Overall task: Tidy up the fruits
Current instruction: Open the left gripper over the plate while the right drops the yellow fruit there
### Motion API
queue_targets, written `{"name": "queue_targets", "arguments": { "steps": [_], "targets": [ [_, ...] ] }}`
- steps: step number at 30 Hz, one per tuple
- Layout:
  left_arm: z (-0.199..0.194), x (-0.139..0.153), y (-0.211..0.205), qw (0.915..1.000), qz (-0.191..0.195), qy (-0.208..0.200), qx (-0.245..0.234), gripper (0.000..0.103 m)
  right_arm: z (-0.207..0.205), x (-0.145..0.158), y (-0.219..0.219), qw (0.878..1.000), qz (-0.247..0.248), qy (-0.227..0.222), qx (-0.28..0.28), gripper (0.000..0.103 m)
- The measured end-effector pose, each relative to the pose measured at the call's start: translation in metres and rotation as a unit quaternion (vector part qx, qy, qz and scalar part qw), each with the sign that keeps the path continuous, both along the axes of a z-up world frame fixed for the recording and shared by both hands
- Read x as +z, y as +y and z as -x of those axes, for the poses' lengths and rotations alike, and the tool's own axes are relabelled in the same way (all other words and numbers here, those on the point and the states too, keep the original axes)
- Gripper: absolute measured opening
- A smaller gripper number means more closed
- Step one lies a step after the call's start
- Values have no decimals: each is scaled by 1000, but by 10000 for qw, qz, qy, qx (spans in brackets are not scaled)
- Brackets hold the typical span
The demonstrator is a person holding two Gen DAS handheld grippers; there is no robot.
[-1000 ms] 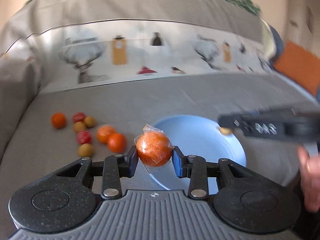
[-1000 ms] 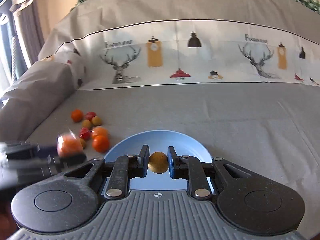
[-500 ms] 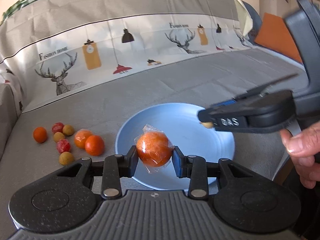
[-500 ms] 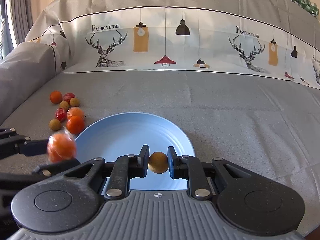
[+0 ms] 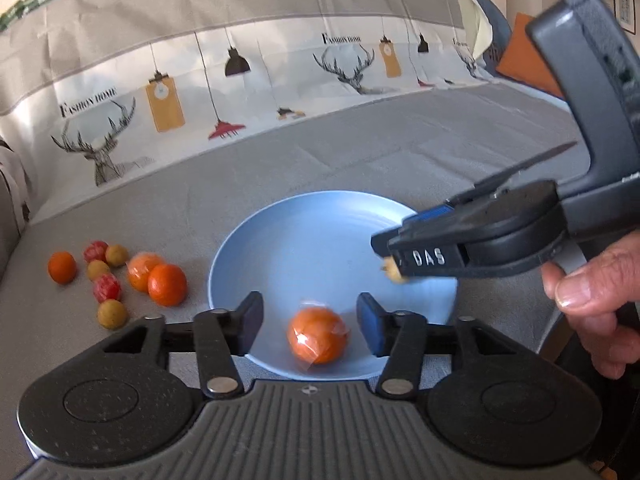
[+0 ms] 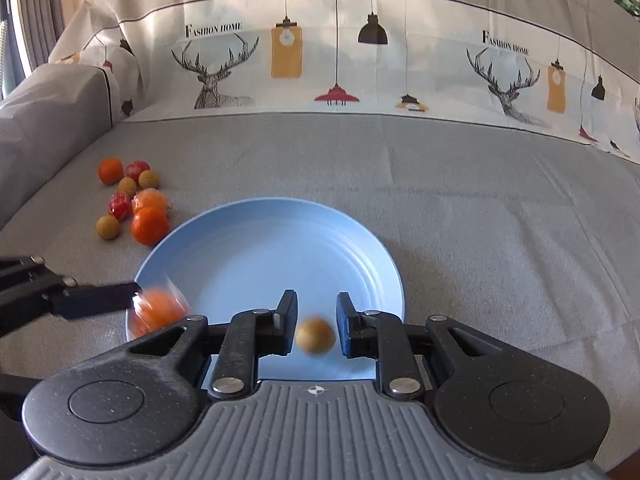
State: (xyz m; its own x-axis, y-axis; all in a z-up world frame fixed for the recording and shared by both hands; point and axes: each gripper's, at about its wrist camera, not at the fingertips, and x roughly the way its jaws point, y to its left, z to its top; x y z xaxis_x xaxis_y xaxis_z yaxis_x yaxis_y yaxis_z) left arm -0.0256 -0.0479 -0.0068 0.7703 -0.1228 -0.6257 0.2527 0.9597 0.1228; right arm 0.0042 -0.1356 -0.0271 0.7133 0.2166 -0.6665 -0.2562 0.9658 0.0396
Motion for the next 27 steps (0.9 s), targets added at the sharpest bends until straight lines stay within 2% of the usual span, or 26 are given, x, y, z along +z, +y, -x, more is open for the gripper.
{"name": "queue_targets", "arguments": {
  "steps": [1, 3, 5, 14, 20, 27],
  "targets": [
    [0, 1, 1, 10000, 18, -15, 21, 62, 0, 0, 1, 10000, -10, 6, -5, 29],
    [0, 2, 3, 10000, 47, 0, 72, 62, 1, -2, -3, 10000, -16, 5, 12, 41],
    [-1, 2, 4, 9999, 34, -4, 110, 63, 1, -2, -3, 10000, 6, 9, 10, 46],
    [1, 5, 5, 9998, 21, -57, 206, 72, 0, -5, -5, 10000, -17, 62, -24, 53],
    [0, 6, 8, 9996, 27, -77, 256, 77, -1, -6, -7, 9999, -53, 78, -99, 63],
    [2, 5, 7, 9996, 5, -81, 274, 79, -1, -7, -7, 9998, -70, 106, -130, 72]
  ]
}}
